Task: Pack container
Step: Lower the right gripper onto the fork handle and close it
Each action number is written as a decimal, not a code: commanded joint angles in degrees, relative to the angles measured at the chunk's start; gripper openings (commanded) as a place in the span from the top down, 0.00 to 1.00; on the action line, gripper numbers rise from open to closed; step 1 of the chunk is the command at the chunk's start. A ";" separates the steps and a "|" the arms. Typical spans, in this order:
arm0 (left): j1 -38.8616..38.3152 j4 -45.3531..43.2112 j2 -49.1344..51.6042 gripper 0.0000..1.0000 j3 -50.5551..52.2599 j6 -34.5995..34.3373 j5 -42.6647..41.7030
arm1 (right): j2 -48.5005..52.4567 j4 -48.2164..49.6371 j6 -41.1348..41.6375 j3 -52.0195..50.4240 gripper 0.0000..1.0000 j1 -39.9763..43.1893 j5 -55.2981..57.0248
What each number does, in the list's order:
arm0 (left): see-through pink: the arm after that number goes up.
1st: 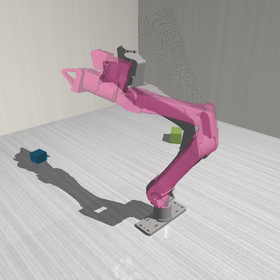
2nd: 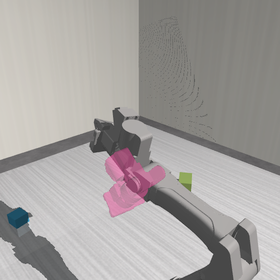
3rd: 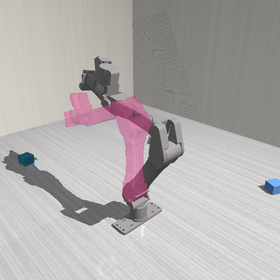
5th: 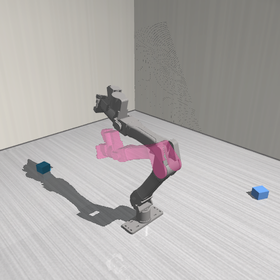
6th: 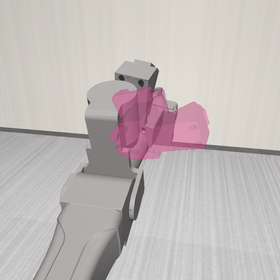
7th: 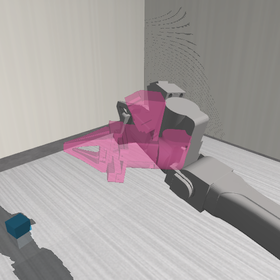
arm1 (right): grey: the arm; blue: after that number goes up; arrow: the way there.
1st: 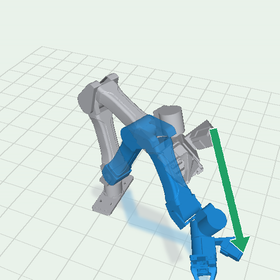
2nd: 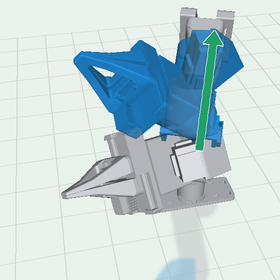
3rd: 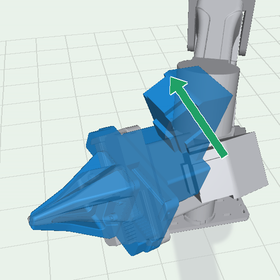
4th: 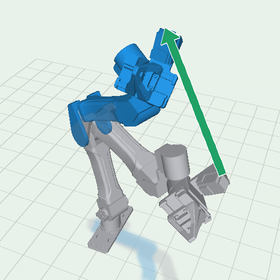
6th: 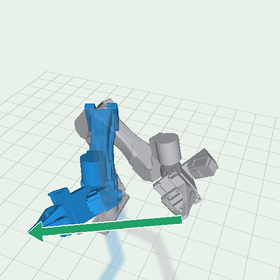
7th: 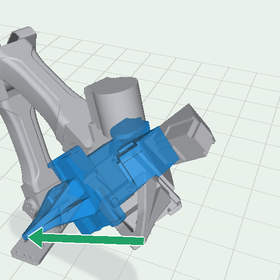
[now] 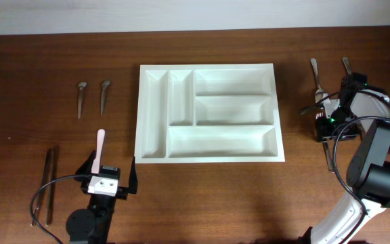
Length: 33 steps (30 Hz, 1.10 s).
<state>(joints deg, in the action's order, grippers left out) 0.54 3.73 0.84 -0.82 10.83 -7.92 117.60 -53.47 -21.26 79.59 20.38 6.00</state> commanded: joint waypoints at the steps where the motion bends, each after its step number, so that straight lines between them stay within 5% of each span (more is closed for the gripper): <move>1: 0.37 0.13 -0.55 0.01 0.33 -0.70 0.22 | 1.81 0.37 0.26 -1.60 0.57 0.33 3.67; 33: 0.37 0.13 -0.55 0.01 0.33 -0.70 0.22 | 1.81 -0.68 -1.42 -1.60 0.61 0.28 -6.27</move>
<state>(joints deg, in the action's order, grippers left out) 0.54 3.73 0.84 -0.82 10.83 -7.92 117.60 -53.98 -22.57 79.42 20.56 1.39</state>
